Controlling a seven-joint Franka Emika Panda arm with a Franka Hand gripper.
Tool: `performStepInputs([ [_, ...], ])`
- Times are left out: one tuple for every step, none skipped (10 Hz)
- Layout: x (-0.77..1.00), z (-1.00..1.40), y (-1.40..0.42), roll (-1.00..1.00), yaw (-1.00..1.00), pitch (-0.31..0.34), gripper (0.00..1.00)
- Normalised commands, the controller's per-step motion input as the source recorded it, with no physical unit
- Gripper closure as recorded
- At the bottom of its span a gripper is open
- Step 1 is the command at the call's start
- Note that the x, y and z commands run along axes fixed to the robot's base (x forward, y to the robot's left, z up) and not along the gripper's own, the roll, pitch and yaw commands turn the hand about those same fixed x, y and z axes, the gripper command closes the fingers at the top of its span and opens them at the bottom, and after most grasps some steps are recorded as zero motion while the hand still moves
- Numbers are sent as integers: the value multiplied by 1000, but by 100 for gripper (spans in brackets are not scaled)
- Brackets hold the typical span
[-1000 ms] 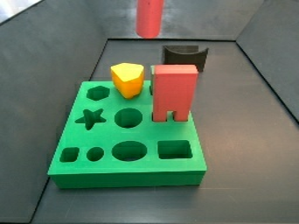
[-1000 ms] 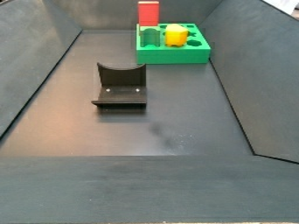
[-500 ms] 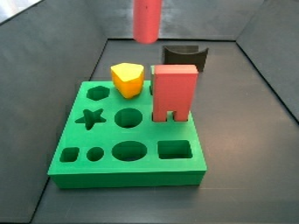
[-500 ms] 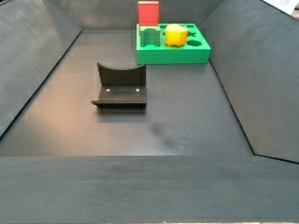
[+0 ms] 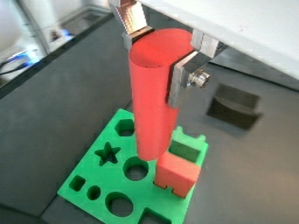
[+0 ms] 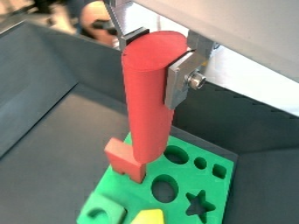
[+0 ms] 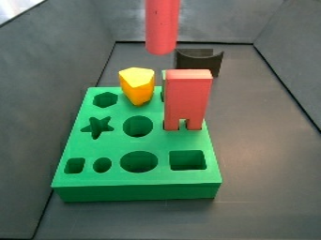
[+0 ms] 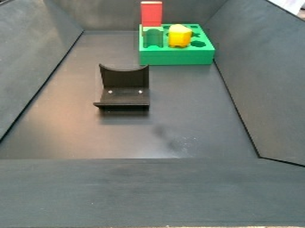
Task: Pick up the oval object. Move up. Place the oval object on the fixture. Regrasp the oval object. Move to above the board. Insert the oval object.
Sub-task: Insert the oval object.
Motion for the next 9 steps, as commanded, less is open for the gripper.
performStepInputs([
  [20, -74, -186, -33, -857, -121, 100],
  [40, -274, -283, 0, -834, -84, 100],
  [40, -317, -274, 0, -843, -83, 100],
  [31, -343, -269, 0, -849, -91, 100],
  [14, -340, -254, 0, -863, -89, 100],
  [0, -303, -217, -4, -897, -81, 100],
  [0, -300, -209, -9, -900, -80, 100],
  [0, -297, -206, -11, -903, -79, 100],
  [0, -280, -146, -11, -943, -59, 100],
])
